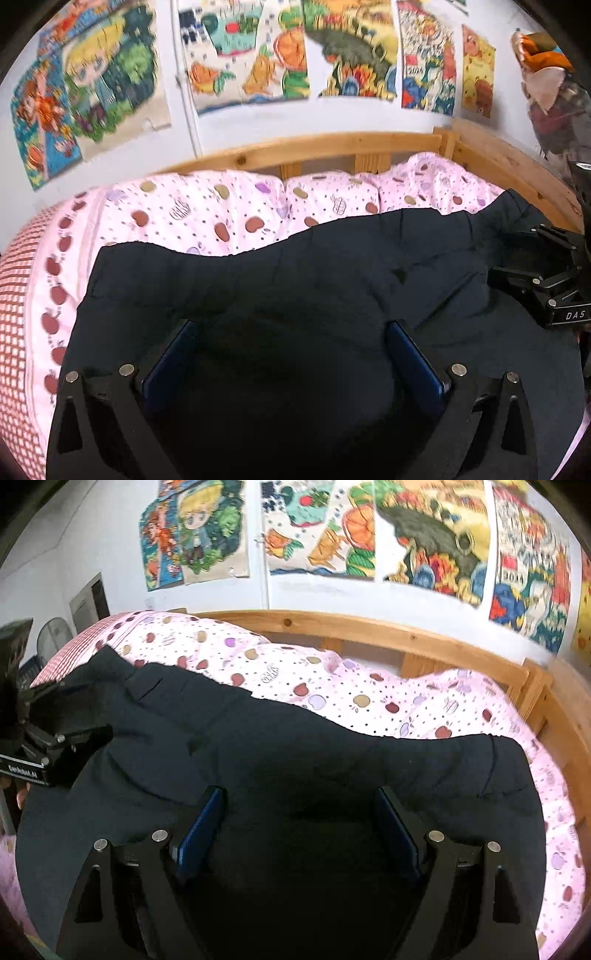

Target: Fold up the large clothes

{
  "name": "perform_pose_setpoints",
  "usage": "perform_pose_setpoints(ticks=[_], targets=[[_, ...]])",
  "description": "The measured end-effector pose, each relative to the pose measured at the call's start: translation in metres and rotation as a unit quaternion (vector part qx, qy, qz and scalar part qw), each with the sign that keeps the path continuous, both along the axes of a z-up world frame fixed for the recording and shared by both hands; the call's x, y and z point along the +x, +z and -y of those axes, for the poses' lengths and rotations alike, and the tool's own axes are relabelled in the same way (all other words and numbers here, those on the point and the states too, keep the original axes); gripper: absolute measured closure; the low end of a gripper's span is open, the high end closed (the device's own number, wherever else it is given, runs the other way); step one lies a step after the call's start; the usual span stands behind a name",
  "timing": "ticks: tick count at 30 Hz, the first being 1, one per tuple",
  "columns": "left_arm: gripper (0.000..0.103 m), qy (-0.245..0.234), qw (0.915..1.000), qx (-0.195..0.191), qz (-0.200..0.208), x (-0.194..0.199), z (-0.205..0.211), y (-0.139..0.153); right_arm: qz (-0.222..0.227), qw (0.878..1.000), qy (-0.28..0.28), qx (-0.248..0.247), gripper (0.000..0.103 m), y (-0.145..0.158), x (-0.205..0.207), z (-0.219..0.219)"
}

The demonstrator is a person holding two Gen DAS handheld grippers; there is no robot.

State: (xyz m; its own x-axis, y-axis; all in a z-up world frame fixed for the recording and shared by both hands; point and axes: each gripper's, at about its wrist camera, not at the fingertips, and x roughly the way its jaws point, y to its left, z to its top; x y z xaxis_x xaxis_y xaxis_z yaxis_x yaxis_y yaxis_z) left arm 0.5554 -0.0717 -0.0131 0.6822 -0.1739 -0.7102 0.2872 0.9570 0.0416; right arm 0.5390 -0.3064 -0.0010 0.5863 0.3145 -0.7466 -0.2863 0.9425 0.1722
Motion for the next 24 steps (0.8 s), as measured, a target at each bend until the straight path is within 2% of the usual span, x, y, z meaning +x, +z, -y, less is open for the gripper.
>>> perform_pose_setpoints(ticks=[5,9,12,19,24], targets=[[0.0,0.003,0.9994,-0.023,-0.026,0.024,-0.006,-0.006,-0.008,1.0,0.006,-0.017,0.025,-0.006,0.015,-0.003],[0.0,-0.001,0.9973,-0.042,-0.061,0.041,-0.013,-0.022,-0.024,1.0,0.015,-0.011,0.017,-0.013,0.028,-0.001],[0.0,-0.005,0.9961,-0.05,-0.072,0.049,-0.012,-0.032,-0.031,0.999,0.011,0.002,0.014,-0.023,0.03,-0.001],[0.0,-0.008,0.9953,-0.063,-0.072,0.054,-0.009,-0.038,-0.033,0.999,0.006,0.036,0.012,-0.036,0.032,0.002],[0.0,-0.007,0.9964,-0.06,-0.059,0.048,-0.009,-0.038,-0.019,0.999,0.003,0.035,0.012,-0.035,0.026,0.002]])
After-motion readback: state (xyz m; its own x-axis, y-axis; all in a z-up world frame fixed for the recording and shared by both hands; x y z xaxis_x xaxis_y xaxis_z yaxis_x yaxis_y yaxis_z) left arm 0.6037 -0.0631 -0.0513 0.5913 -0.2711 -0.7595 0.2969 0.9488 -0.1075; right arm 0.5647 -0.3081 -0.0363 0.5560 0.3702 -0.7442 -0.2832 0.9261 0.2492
